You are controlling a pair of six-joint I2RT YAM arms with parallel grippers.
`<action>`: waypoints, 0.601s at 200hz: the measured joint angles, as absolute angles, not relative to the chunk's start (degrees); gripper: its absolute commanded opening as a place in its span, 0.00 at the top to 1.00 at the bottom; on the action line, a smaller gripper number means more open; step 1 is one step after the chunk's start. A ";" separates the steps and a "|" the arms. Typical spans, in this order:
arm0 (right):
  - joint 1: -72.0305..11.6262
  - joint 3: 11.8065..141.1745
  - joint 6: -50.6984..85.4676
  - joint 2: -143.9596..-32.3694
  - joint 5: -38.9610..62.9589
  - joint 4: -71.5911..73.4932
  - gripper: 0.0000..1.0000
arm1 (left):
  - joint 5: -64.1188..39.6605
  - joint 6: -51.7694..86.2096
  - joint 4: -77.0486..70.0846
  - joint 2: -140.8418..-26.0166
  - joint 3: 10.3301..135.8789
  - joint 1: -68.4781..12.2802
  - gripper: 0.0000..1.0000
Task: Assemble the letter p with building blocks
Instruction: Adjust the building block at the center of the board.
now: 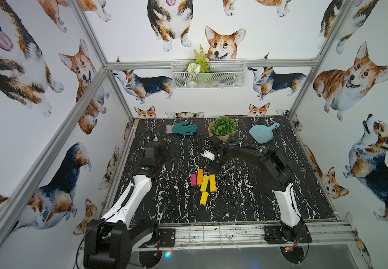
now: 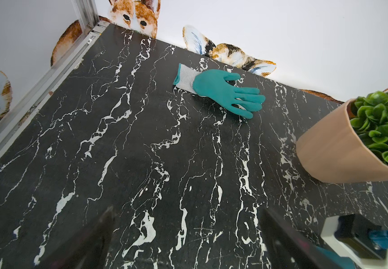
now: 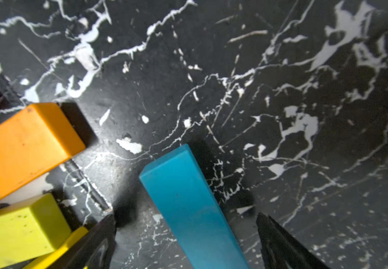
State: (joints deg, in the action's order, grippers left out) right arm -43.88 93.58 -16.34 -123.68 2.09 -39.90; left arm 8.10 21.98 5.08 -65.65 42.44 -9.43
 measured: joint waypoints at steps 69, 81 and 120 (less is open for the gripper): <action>-43.38 97.08 -16.29 -125.75 7.49 -44.05 0.53 | 9.06 21.17 5.87 -65.21 42.46 -9.43 0.00; -43.35 96.92 -16.29 -125.75 7.46 -44.16 0.52 | 9.41 21.04 5.87 -65.19 42.50 -9.43 0.00; -43.13 95.50 -16.29 -124.77 5.67 -44.10 0.47 | 10.59 20.10 6.15 -65.17 42.72 -9.43 0.00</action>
State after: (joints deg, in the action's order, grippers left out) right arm -43.13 95.50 -16.29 -124.77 5.67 -44.10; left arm 10.59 20.10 6.15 -65.17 42.72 -9.43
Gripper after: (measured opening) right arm 0.544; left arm 0.999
